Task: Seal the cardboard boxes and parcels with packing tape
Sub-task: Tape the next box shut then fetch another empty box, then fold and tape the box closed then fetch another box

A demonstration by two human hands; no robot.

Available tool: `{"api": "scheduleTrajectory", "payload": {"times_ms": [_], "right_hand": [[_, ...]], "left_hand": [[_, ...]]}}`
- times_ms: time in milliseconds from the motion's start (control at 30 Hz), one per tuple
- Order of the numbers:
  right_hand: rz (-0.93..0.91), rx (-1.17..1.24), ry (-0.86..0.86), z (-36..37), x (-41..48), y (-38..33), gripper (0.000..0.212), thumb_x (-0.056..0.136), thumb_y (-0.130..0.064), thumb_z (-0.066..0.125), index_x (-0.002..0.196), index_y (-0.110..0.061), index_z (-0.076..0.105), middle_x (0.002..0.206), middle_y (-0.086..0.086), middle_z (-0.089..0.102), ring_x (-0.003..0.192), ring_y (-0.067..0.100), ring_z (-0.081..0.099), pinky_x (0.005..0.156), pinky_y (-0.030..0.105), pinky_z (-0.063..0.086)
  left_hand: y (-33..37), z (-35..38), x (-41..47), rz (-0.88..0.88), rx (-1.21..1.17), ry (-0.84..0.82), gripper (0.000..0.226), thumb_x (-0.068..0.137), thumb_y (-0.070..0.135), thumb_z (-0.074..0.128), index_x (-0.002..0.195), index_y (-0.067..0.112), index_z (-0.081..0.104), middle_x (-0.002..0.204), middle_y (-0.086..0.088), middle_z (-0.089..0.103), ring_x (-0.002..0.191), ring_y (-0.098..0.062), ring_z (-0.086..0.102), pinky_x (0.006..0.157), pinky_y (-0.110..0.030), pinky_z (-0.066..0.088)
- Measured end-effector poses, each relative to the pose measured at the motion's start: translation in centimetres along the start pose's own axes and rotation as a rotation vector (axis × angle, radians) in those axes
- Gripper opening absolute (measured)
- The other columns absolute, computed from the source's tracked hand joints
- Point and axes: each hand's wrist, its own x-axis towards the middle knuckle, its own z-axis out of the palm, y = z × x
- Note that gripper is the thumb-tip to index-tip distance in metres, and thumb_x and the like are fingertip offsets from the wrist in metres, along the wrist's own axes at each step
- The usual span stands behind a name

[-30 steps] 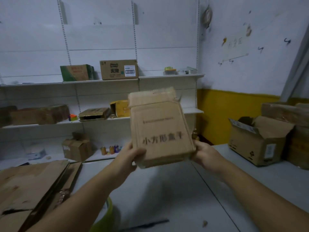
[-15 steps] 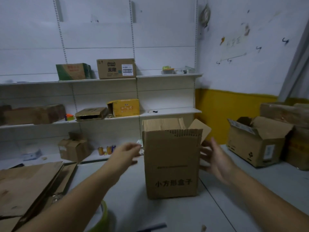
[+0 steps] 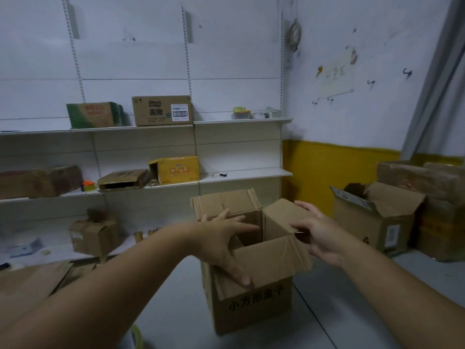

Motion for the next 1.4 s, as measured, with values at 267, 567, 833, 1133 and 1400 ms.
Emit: {"api": "scheduleTrajectory", "payload": {"times_ms": [267,567,833,1133,1400], "right_hand": [[-0.174,-0.102,0.231,-0.5,0.0,1.3,0.057,0.088,0.002,0.059,0.137,-0.025,0.045,0.122,0.010,0.053,0.088,0.022,0.060,0.052,0.027,0.051],[-0.308,-0.559,0.263,-3.3,-0.5,2.4,0.015,0.093,-0.015,0.058,0.095,-0.030,0.063,0.143,0.013,0.038,0.120,0.033,0.044,0.091,0.053,0.048],[-0.320,-0.819,0.075,-3.1,-0.7,-1.3,0.024,0.088,-0.038,0.063,0.086,-0.016,0.073,0.113,-0.002,0.066,0.101,0.014,0.060,0.088,0.038,0.051],[0.093,-0.270,-0.258,-2.0,-0.5,2.8,0.099,0.066,-0.052,0.080,0.147,-0.044,0.024,0.134,0.003,0.050,0.114,0.024,0.058,0.091,0.039,0.052],[-0.220,-0.475,0.018,-1.4,-1.8,4.5,0.093,0.069,-0.077,0.047,0.148,-0.032,0.029,0.151,-0.001,0.036,0.135,0.021,0.037,0.110,0.040,0.036]], "left_hand": [[-0.9,0.3,-0.7,0.082,0.202,0.449,0.063,0.070,0.078,0.046,0.110,0.030,0.051,0.121,0.013,0.043,0.116,-0.009,0.038,0.099,-0.028,0.036],[-5.6,4.7,-1.5,-0.005,-0.630,0.476,0.077,0.044,0.090,0.053,0.106,0.044,0.052,0.115,0.015,0.057,0.108,-0.006,0.056,0.088,-0.029,0.051],[-2.6,1.6,0.9,-0.063,-0.467,0.459,0.097,0.059,0.064,0.071,0.143,0.033,0.032,0.152,0.011,0.014,0.139,-0.023,0.022,0.110,-0.048,0.032],[-2.6,2.3,2.8,0.007,-0.740,0.218,0.132,0.022,0.084,0.071,0.136,0.028,0.032,0.131,0.002,0.039,0.117,-0.017,0.044,0.101,-0.036,0.042],[-0.4,6.1,1.3,0.016,-1.197,0.680,0.093,0.073,0.047,0.071,0.148,0.027,0.021,0.149,-0.005,0.032,0.120,-0.014,0.040,0.089,-0.029,0.036]]}}
